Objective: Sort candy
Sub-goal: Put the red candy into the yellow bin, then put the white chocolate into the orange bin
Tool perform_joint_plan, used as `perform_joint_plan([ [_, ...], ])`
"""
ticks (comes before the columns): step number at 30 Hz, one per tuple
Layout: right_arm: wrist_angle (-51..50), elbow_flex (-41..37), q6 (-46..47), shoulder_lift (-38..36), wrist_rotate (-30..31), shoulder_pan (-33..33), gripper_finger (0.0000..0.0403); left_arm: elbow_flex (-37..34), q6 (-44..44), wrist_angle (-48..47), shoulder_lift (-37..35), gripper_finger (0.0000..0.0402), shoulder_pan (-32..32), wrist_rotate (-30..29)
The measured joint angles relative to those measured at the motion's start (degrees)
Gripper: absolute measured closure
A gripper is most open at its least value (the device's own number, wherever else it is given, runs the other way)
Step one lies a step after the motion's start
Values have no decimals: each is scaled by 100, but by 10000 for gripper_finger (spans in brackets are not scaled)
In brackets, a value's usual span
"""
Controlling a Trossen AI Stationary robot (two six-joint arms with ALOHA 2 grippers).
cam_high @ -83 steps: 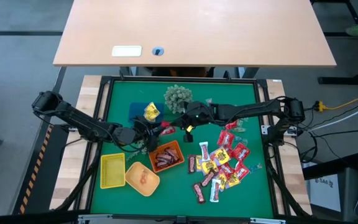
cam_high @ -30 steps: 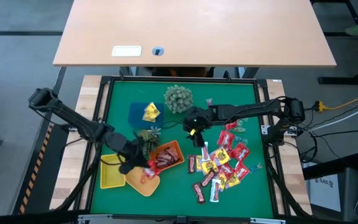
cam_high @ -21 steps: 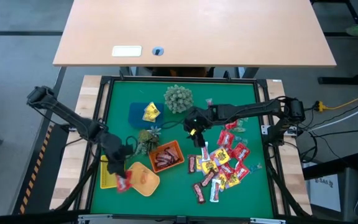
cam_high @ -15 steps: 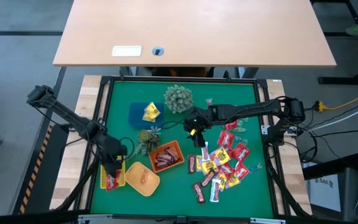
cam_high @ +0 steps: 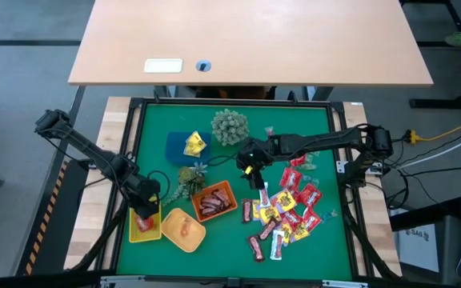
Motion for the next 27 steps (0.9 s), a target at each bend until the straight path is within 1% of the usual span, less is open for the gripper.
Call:
perform_joint_plan([
  [3,-10,0,54,0,0,0,199,-2,-93,-96,2,317,0,-2],
  [6,-38,0,341,0,-2,0,199,0,-93,-94,4,294,0,-43],
  [10,-435,0,419,0,-4,0,199,-2,-91,-64,4,273,0,-294],
  [13,-742,-4,539,0,-3,0,199,-1,-91,-58,4,269,0,-510],
  [18,-1199,-4,1526,0,-6,0,199,-2,-60,-55,4,270,2,-561],
  [23,-1732,-4,2541,0,2,73,199,0,44,-53,4,271,2,-1012],
  [27,-2023,-4,3134,1,47,306,199,0,51,-53,4,271,2,-1382],
])
